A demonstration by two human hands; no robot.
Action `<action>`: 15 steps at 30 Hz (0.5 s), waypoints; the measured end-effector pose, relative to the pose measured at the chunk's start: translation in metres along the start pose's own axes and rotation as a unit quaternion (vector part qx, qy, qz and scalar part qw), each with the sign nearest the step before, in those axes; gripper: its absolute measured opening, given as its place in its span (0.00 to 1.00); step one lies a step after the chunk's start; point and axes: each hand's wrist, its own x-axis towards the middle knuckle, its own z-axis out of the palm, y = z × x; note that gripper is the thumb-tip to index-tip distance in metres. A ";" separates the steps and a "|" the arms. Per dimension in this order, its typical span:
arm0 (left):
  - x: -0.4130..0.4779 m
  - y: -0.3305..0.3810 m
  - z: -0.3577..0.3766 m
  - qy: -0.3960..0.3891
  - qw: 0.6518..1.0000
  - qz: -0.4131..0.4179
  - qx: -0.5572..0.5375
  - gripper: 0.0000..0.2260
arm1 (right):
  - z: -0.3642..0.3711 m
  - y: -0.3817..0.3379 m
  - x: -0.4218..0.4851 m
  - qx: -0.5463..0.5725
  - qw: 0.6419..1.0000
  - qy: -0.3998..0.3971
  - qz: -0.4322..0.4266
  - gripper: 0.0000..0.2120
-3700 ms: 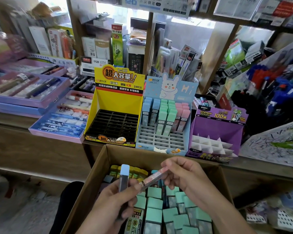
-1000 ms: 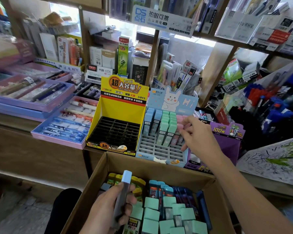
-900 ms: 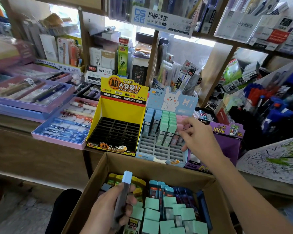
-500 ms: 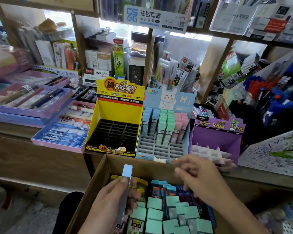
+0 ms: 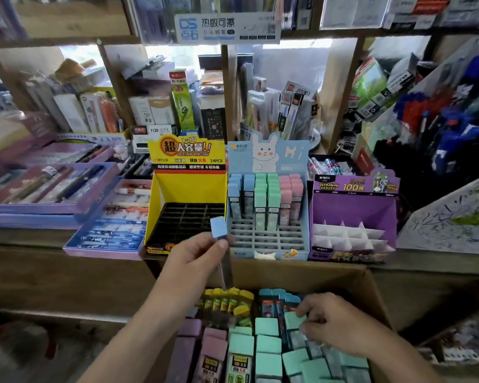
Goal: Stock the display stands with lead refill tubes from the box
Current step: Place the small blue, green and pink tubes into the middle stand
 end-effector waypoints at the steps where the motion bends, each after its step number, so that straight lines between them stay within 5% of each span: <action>1: 0.006 0.004 -0.001 0.009 1.000 0.021 0.011 0.10 | 0.000 0.001 0.000 0.002 1.000 -0.004 0.005 0.09; 15: 0.093 0.022 0.004 0.028 0.980 0.118 0.159 0.05 | -0.001 0.007 0.001 0.012 1.000 0.001 0.010 0.10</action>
